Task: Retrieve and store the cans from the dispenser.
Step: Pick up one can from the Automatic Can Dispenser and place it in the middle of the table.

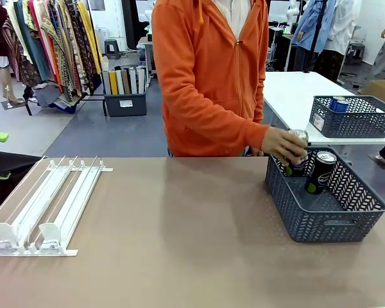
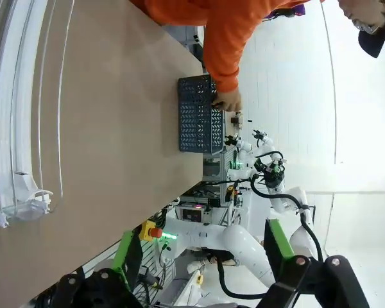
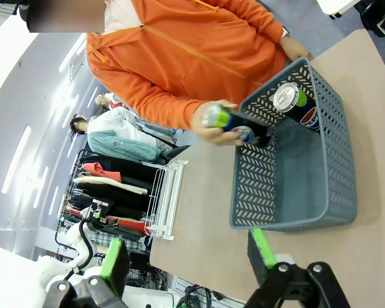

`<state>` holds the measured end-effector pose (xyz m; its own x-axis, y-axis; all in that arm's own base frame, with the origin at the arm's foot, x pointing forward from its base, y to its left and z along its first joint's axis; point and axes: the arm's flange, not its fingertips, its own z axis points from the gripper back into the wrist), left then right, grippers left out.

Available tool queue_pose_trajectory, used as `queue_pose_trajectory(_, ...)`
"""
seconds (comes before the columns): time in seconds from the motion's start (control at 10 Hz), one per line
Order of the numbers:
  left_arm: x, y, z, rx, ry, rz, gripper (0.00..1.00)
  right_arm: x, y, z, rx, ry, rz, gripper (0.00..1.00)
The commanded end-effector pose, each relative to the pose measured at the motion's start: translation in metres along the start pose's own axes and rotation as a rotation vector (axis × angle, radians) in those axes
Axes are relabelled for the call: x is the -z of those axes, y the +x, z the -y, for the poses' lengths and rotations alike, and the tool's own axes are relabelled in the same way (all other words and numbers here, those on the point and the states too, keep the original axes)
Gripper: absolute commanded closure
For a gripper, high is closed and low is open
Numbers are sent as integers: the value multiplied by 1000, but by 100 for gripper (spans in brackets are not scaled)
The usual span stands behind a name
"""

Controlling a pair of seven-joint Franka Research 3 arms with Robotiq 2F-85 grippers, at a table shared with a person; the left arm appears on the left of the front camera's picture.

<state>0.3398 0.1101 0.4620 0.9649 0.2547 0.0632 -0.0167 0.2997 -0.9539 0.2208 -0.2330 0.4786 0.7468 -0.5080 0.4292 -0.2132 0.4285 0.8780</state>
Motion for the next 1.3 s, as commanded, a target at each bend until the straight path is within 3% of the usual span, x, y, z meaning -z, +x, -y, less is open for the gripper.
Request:
queue_pose_trajectory(0.0,0,-2,5,1,-9,-3,0,2,3,-1,-24,21,19,0)
queue_pose_trajectory(1.2,0,-2,5,1,-9,-3,0,2,3,-1,-24,21,19,0)
